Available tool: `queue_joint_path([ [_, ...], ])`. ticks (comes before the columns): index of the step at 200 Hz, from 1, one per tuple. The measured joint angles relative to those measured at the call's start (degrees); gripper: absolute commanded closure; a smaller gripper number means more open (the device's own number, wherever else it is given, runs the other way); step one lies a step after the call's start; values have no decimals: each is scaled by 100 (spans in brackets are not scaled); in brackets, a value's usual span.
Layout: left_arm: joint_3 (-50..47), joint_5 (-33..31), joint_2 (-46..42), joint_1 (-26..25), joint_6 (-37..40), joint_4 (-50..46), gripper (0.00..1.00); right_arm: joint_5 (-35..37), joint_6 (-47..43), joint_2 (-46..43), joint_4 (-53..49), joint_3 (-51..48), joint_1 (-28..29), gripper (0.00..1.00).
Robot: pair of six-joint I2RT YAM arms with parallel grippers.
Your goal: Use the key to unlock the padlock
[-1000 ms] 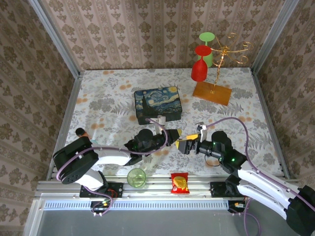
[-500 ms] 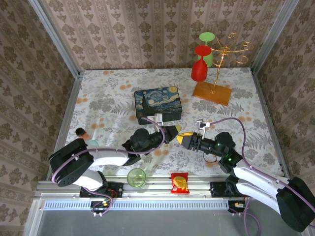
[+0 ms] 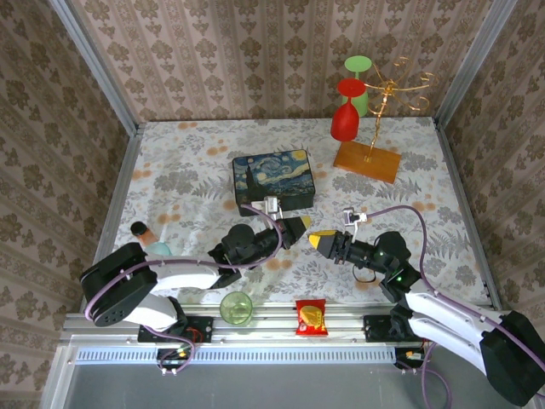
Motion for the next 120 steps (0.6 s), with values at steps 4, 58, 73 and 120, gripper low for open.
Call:
queue_joint_path([
  [4,0,-2,0,0,0,4,100,2,4,-11,0,-4,-2,75],
  [58,0,-7,2,-31,0,52,100,2,20,-55,9,-35,0,72],
  [73,0,-7,2,-33,0,52,100,2,22,-52,74,-37,0,74],
  [120,7,-13,94,-63,0,199,100,-2,129,188,289,-35,0,84],
])
